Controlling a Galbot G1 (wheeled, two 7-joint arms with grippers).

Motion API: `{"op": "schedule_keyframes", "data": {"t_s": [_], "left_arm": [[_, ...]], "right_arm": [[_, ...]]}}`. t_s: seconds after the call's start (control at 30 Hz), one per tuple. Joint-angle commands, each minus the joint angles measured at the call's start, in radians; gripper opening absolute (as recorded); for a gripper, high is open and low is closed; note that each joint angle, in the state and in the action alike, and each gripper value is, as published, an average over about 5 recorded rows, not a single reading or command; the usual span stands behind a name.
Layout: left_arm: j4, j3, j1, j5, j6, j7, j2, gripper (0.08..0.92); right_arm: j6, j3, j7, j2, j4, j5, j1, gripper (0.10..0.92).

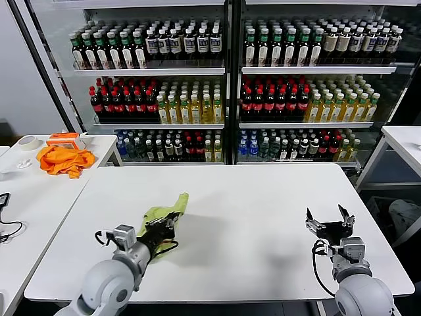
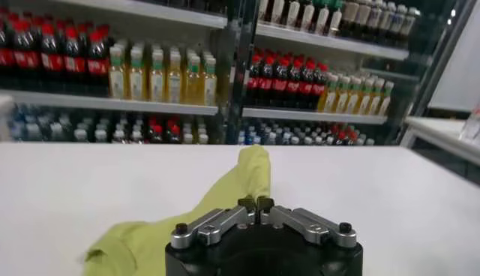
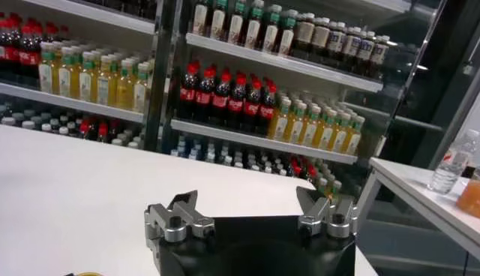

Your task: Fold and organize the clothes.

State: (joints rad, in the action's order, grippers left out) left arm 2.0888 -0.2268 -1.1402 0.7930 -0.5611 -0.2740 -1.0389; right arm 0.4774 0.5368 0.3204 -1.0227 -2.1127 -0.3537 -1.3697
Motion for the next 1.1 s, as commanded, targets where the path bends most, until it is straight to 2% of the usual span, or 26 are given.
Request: {"op": "schedule_keyframes", "data": {"t_s": [0.03, 0.23, 0.37, 0.47, 0.6, 0.7, 0.77, 0.87, 1.1], "left_arm": [[-0.095, 0.093, 0.158, 0.203, 0.007, -0.153, -0.120, 0.089], [-0.113, 0.101, 0.167, 0.271, 0.045, -0.143, -0.142, 0.098], [-0.081, 0.076, 0.166, 0.324, 0.097, -0.100, -0.155, 0.191], [-0.035, 0.013, 0.166, 0.344, 0.115, -0.061, -0.110, 0.277], [-0.008, -0.101, 0.166, 0.328, 0.138, -0.001, 0.036, 0.390], [-0.030, -0.178, 0.133, 0.194, 0.175, 0.073, 0.130, 0.477], [-0.056, -0.227, 0.085, 0.048, 0.217, 0.136, 0.165, 0.537], [-0.084, -0.282, 0.000, -0.125, 0.271, 0.200, 0.188, 0.624], [-0.084, -0.323, -0.119, -0.243, 0.308, 0.219, 0.155, 0.800]], "right_arm": [[0.003, 0.001, 0.001, -0.010, -0.003, 0.006, -0.001, 0.823], [0.004, -0.001, 0.000, -0.022, -0.002, 0.014, -0.006, 0.823], [0.006, 0.004, -0.001, -0.022, -0.003, 0.015, -0.007, 0.823], [0.007, 0.012, -0.007, -0.016, -0.006, 0.014, -0.009, 0.823], [0.007, 0.012, -0.015, -0.014, -0.011, 0.013, -0.004, 0.823], [0.007, -0.008, -0.022, -0.023, -0.011, 0.013, 0.009, 0.823], [0.008, -0.033, -0.029, -0.032, -0.010, 0.012, 0.022, 0.823], [0.016, -0.087, -0.039, -0.050, -0.008, -0.003, 0.047, 0.823], [0.091, -0.266, 0.025, -0.085, -0.019, -0.206, 0.140, 0.823]]}}
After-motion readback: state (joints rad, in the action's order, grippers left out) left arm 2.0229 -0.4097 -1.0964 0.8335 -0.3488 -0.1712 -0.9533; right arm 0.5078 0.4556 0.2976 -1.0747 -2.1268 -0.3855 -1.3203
